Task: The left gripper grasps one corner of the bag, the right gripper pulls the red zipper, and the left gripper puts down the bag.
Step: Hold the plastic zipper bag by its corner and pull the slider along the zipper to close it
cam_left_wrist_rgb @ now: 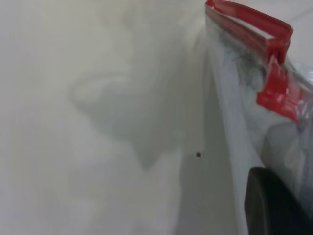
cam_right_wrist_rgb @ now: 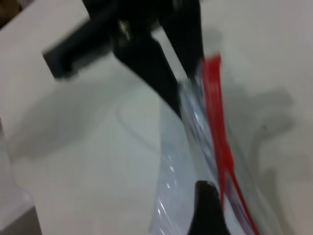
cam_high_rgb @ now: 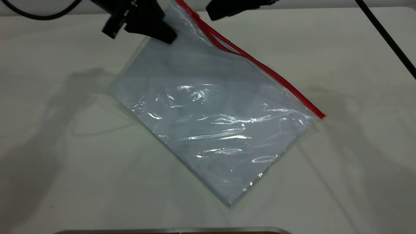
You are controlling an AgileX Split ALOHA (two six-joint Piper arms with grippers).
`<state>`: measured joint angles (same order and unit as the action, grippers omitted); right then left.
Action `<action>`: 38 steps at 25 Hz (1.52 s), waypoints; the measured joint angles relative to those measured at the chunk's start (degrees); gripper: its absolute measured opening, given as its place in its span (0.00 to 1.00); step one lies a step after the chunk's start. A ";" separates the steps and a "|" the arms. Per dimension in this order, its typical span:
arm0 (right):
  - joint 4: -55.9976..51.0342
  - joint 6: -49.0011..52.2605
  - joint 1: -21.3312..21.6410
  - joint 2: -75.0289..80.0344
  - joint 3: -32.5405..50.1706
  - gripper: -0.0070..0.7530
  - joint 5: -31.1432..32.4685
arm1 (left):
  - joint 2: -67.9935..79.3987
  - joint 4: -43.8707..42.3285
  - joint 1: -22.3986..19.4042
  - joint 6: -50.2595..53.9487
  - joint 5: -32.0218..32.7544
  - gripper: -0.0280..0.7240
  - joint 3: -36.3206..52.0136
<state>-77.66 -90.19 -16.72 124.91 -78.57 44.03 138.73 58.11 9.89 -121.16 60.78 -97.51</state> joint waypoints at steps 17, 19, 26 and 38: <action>-1.00 -0.47 0.00 1.12 0.00 0.38 1.13 | 0.05 6.00 2.24 0.00 -2.08 0.11 0.00; -1.00 -0.47 0.05 1.12 -0.02 0.32 1.01 | 0.05 6.00 2.24 0.05 -2.08 0.11 0.00; -0.16 -0.51 0.05 1.12 -0.13 0.13 0.81 | 0.05 6.00 2.24 0.01 -2.08 0.11 0.00; 8.95 6.23 -0.11 1.12 -0.67 0.11 -1.89 | 0.50 8.86 0.31 -0.01 -1.82 0.11 0.00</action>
<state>-68.71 -83.96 -16.83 126.03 -79.24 42.14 139.23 66.98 10.20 -121.17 58.96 -97.51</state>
